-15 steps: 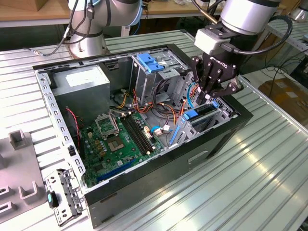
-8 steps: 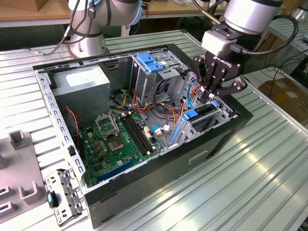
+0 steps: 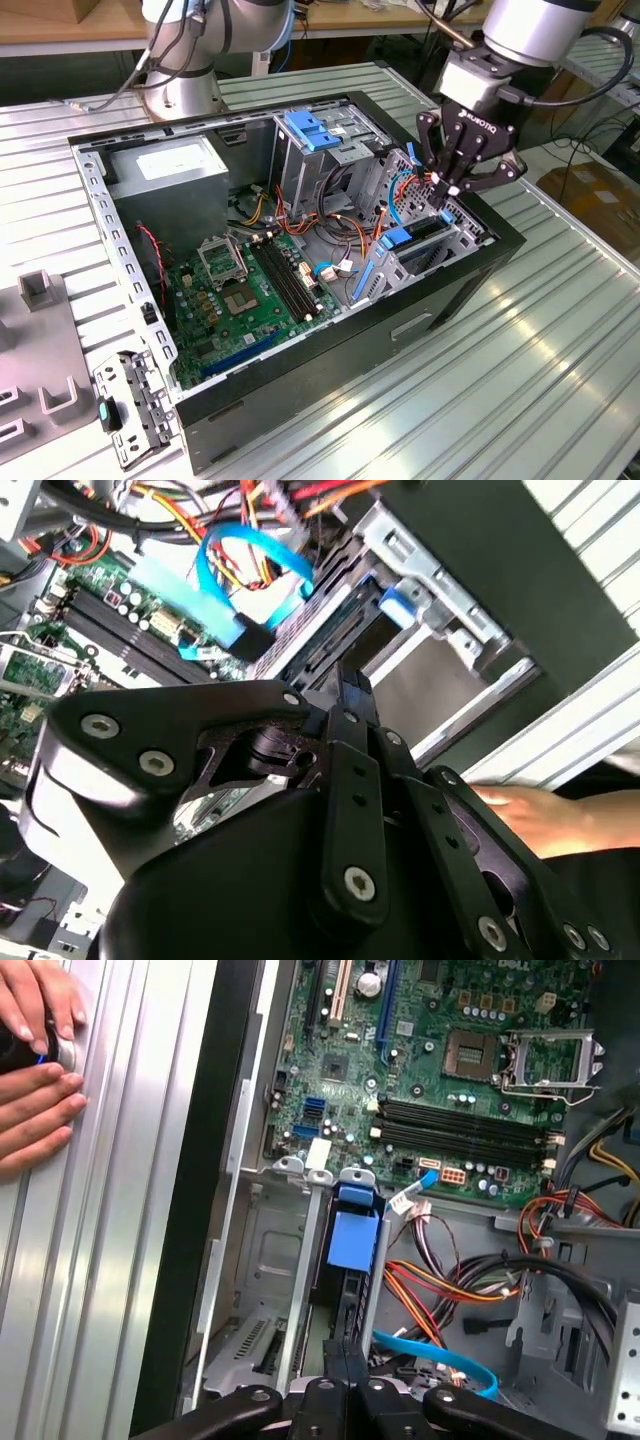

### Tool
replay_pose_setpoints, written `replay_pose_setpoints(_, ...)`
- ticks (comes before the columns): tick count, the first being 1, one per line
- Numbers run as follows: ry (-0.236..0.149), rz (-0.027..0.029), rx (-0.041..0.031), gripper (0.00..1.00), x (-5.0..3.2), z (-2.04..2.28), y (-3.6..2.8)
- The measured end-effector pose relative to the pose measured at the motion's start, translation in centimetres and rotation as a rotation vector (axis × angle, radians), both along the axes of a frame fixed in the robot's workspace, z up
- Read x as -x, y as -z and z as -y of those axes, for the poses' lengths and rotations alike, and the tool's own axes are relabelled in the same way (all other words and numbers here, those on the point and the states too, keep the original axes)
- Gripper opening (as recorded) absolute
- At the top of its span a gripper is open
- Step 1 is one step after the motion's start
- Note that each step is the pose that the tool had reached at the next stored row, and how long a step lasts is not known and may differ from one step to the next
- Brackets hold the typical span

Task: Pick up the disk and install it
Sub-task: 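Insert the first disk wire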

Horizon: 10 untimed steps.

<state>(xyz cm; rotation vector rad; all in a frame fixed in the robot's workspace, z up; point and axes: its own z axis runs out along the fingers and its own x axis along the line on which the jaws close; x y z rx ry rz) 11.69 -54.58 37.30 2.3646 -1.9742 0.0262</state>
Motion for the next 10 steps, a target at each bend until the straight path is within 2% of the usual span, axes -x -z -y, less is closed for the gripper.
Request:
replay_pose_setpoints(6,-0.024,0.0000,0.0000,0.11,-1.87,-0.57,0.00)
replay_pose_setpoints(10,-0.043,0.0000,-0.0001,0.11,-2.39,-0.85,0.01)
